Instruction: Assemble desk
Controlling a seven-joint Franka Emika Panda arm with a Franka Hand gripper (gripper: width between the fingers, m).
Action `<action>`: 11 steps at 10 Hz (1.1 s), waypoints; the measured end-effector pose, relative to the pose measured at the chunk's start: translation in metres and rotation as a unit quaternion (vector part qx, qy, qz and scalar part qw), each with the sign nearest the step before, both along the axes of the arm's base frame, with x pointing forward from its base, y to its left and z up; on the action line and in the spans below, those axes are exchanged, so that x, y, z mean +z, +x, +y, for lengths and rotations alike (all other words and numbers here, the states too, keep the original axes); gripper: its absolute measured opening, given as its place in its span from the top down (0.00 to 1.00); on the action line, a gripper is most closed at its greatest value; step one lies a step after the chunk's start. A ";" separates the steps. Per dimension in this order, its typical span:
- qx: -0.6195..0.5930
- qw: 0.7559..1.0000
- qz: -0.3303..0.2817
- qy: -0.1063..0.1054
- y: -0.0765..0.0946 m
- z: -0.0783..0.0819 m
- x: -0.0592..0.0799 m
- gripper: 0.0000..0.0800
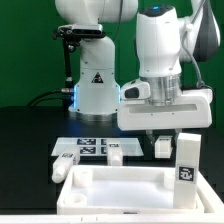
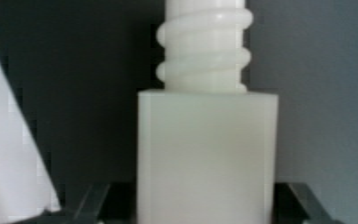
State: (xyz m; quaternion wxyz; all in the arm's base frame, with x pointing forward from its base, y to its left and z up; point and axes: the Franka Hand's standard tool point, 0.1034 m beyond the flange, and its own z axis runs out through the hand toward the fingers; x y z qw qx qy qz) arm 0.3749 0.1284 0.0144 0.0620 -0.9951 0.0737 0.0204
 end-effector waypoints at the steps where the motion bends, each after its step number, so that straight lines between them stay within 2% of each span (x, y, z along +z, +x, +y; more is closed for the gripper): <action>1: 0.006 1.000 0.000 0.000 0.000 -0.001 0.000 0.64; 2: 0.005 1.000 0.007 0.002 -0.001 0.000 -0.001 0.58; 3: 0.005 1.000 0.017 0.006 -0.002 0.001 -0.001 0.58; 4: 0.003 1.000 0.026 0.008 -0.003 0.001 0.000 0.35; 5: 0.013 0.997 0.077 0.026 -0.004 0.005 0.010 0.22; 6: 0.013 0.991 0.128 0.044 0.003 0.000 0.020 0.20; 7: -0.003 0.984 0.169 0.059 0.020 -0.009 0.031 0.20; 8: -0.018 0.974 0.216 0.063 0.032 -0.019 0.035 0.19; 10: -0.046 0.955 0.286 0.069 0.048 -0.037 0.033 0.19; 11: -0.044 0.945 0.315 0.075 0.046 -0.036 0.032 0.19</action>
Offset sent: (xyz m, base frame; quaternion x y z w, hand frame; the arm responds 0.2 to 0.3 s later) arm 0.0000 0.0000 0.0000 0.0000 0.0000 0.0000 1.0000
